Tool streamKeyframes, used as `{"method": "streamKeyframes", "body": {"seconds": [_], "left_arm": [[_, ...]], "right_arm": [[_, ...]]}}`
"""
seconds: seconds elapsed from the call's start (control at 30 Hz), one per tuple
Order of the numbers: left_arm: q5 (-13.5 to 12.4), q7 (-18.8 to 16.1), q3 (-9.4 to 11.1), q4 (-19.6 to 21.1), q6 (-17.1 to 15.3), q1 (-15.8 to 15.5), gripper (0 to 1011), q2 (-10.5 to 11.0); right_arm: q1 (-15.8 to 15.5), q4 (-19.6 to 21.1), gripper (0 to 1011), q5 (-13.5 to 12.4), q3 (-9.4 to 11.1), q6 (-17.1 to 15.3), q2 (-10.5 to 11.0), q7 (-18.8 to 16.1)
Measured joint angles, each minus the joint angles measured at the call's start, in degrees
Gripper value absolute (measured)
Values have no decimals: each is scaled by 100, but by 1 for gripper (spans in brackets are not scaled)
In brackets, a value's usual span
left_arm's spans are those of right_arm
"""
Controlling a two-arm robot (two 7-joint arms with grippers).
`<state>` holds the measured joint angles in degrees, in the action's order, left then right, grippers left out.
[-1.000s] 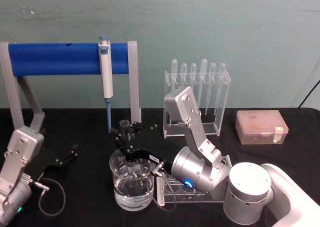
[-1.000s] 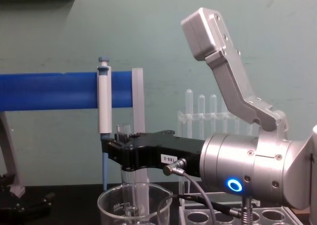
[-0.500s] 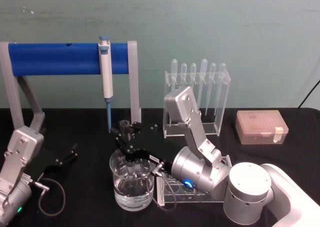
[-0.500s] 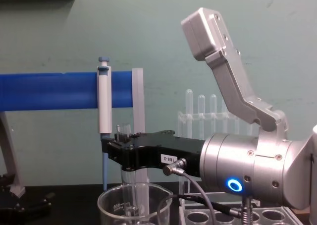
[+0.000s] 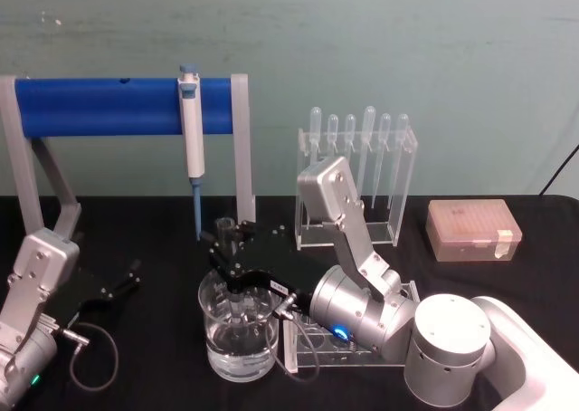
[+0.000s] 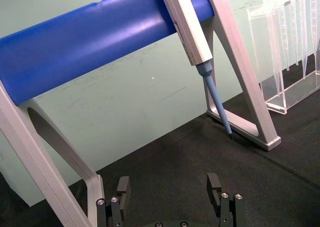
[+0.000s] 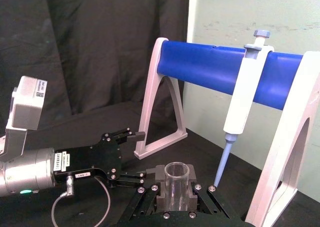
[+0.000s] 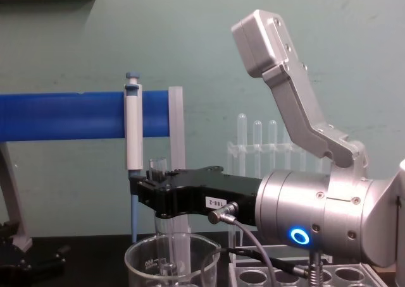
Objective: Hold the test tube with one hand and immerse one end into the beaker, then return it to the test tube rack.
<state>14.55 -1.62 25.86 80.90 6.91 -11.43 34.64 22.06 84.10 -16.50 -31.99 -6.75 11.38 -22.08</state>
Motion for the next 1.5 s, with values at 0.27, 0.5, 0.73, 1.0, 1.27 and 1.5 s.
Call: {"method": "streamKeyframes", "body": {"seconds": [0.27,0.5,0.73,1.0,1.27,1.5], "left_arm": [[0,0,0,0,0,0,1000,0],[0,0,0,0,0,0,1000,0],[0,0,0,0,0,0,1000,0],[0,0,0,0,0,0,1000,0],[0,0,0,0,0,0,1000,0],[0,0,0,0,0,0,1000,0]], "right_arm": [[0,0,224,0,0,0,0,0],[0,0,224,0,0,0,0,0],[0,0,223,0,0,0,0,0],[0,0,223,0,0,0,0,0],[0,0,223,0,0,0,0,0],[0,0,223,0,0,0,0,0]]}}
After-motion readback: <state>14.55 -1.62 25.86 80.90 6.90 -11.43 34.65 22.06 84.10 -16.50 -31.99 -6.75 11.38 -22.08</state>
